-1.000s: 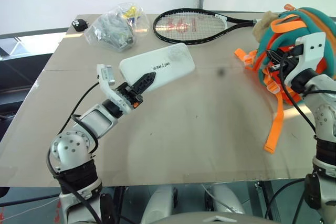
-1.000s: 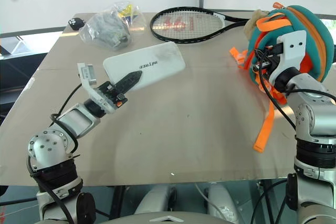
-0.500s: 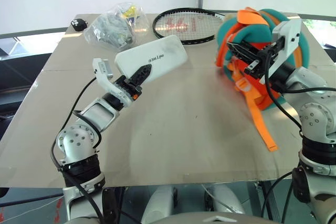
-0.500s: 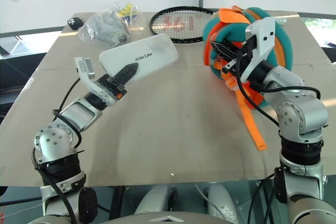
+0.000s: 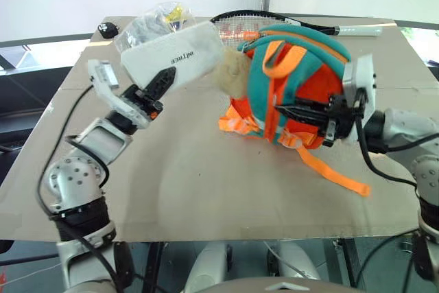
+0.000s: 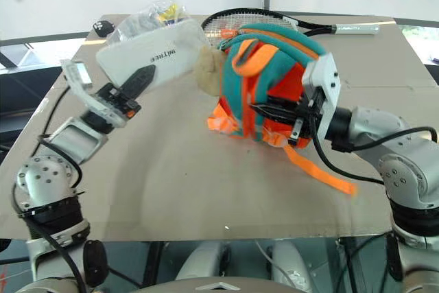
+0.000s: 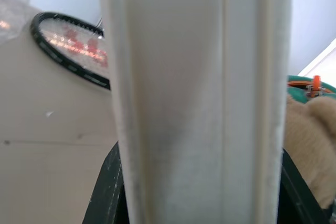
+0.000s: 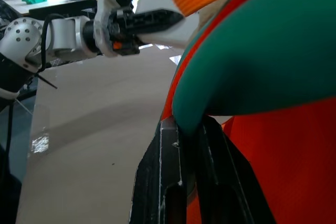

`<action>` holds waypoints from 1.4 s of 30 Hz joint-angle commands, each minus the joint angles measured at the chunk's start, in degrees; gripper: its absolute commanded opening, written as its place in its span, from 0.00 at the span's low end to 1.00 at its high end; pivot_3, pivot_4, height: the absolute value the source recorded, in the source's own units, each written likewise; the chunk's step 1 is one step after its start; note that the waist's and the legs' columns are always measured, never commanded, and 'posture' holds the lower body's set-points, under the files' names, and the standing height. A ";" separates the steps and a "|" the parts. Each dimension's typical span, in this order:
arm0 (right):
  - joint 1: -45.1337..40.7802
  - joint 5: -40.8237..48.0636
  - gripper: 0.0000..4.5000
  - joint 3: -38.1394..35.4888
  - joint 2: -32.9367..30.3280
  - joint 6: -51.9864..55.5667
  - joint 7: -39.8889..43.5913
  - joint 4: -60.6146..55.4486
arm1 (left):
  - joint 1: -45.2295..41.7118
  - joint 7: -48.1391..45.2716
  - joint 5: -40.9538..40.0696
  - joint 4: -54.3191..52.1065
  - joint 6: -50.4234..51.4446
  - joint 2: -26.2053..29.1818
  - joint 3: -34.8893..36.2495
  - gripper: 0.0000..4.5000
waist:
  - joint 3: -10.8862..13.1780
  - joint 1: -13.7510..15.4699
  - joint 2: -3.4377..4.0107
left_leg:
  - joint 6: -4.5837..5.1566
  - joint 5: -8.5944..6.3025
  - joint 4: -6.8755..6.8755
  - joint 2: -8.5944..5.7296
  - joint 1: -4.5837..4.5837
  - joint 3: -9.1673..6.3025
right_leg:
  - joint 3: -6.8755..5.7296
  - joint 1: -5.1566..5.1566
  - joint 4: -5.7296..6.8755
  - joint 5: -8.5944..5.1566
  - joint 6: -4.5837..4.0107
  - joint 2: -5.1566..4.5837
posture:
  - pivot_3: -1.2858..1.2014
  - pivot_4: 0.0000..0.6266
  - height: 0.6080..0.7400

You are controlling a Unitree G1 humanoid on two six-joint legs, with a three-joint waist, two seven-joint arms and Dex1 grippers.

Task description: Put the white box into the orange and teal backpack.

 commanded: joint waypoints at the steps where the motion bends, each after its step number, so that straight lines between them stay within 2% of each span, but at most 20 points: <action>1: 1.26 0.05 0.01 -5.61 -3.69 -2.69 2.55 0.04 | -1.25 -7.99 -4.11 -4.14 0.48 2.97 0.03 0.26 | 0.01 0.07 -0.01 | 0.00 0.00 0.00 0.00 -0.02 -0.03 | -0.03 0.00 -0.01 0.00 0.00 0.00 | 0.52 0.24 1.00; 4: 4.09 -0.55 0.01 -7.61 -6.70 -3.54 4.72 0.89 | -1.34 -12.85 -5.31 -5.00 1.50 5.64 -0.33 0.26 | 0.01 0.06 -0.02 | 0.00 0.00 -0.01 0.00 -0.01 -0.04 | -0.04 0.02 -0.04 0.00 0.00 0.00 | 0.52 0.24 1.00; 9: 8.05 2.81 0.01 -13.30 -8.26 -4.20 7.49 1.97 | 1.19 -26.67 4.83 -9.19 -3.18 11.69 -8.48 0.26 | 0.04 0.01 0.01 | 0.00 0.00 -0.06 0.02 -0.02 -0.01 | -0.02 0.06 -0.16 0.00 0.00 0.01 | 0.52 0.24 1.00; 11: 9.37 3.11 0.01 -15.56 -9.50 -4.52 8.85 2.50 | 1.03 -31.37 8.47 -10.24 -5.80 12.75 -12.25 0.26 | 0.08 0.57 0.07 | 0.00 0.00 -0.06 0.02 -0.03 -0.03 | -0.07 0.10 -0.25 0.00 0.00 0.00 | 0.52 0.24 1.00; 17: 8.48 5.35 0.01 -16.70 -9.09 -3.13 5.92 2.95 | 1.63 -39.17 16.20 -9.29 -11.82 14.38 -17.22 0.26 | 0.10 1.05 0.10 | 0.00 0.00 -0.07 0.05 -0.01 -0.01 | -0.04 0.15 -0.30 0.00 0.00 0.05 | 0.52 0.24 1.00; 24: 8.99 9.00 0.01 -15.59 -8.45 -2.02 3.12 -1.12 | -2.30 -39.03 27.52 -7.65 -16.45 12.69 -26.20 0.26 | 0.11 1.37 0.10 | 0.01 0.00 -0.06 0.05 -0.10 -0.03 | -0.10 0.15 -0.36 0.00 0.00 0.06 | 0.52 0.24 1.00; 26: 9.25 10.18 0.01 -14.95 -8.34 -1.58 2.41 -2.55 | -5.35 -35.65 31.13 -7.28 -15.60 10.72 -29.79 0.26 | 0.11 1.38 0.09 | 0.01 -0.01 -0.04 0.04 -0.11 -0.03 | -0.11 0.17 -0.37 0.00 0.00 0.07 | 0.52 0.24 1.00; 29: 9.32 10.72 0.01 -13.28 -8.07 -1.38 1.52 -4.20 | -10.81 -29.63 32.03 -6.78 -9.75 6.09 -32.79 0.26 | 0.13 1.55 0.06 | 0.02 -0.01 0.02 0.02 -0.11 -0.05 | -0.14 0.22 -0.35 0.00 0.00 0.10 | 0.52 0.24 1.00; 33: 8.56 11.22 0.01 -11.08 -7.11 -1.47 -0.17 -5.53 | -16.73 -26.38 35.36 -4.81 -3.94 1.32 -38.35 0.26 | 0.16 1.31 0.01 | 0.03 -0.01 0.11 0.01 -0.12 -0.05 | -0.16 0.28 -0.34 0.01 0.01 0.26 | 0.52 0.24 1.00; 36: 8.63 11.24 0.01 -10.34 -6.51 -1.87 -1.11 -5.71 | -20.15 -25.21 39.90 -0.42 -4.59 -3.06 -43.32 0.26 | 0.16 1.19 0.01 | 0.03 -0.01 0.10 0.03 -0.10 0.20 | -0.07 0.30 -0.07 0.01 0.01 0.33 | 0.52 0.24 1.00; 40: 9.72 10.26 0.01 -10.12 -6.16 -2.25 -2.36 -5.91 | -21.74 -27.90 44.11 3.40 -7.37 -4.66 -47.09 0.26 | 0.16 1.23 0.01 | 0.03 -0.01 0.11 0.04 -0.07 0.35 | -0.09 0.30 0.07 0.01 0.01 0.34 | 0.52 0.24 1.00; 41: 10.33 9.76 0.00 -10.43 -6.23 -2.20 -3.03 -5.91 | -21.63 -28.70 44.14 3.34 -7.40 -4.20 -46.59 0.49 | 0.16 1.24 0.01 | 0.03 -0.01 0.10 0.05 -0.06 0.33 | -0.11 0.30 0.09 0.01 0.01 0.34 | 0.52 0.24 1.00; 42: 11.04 8.91 0.00 -10.68 -6.57 -2.19 -3.54 -5.90 | -21.14 -28.67 43.87 3.15 -7.56 -3.67 -44.93 0.55 | 0.16 1.26 0.01 | 0.03 -0.01 0.10 0.06 -0.04 0.27 | -0.10 0.30 0.09 0.01 0.01 0.33 | 0.52 0.24 1.00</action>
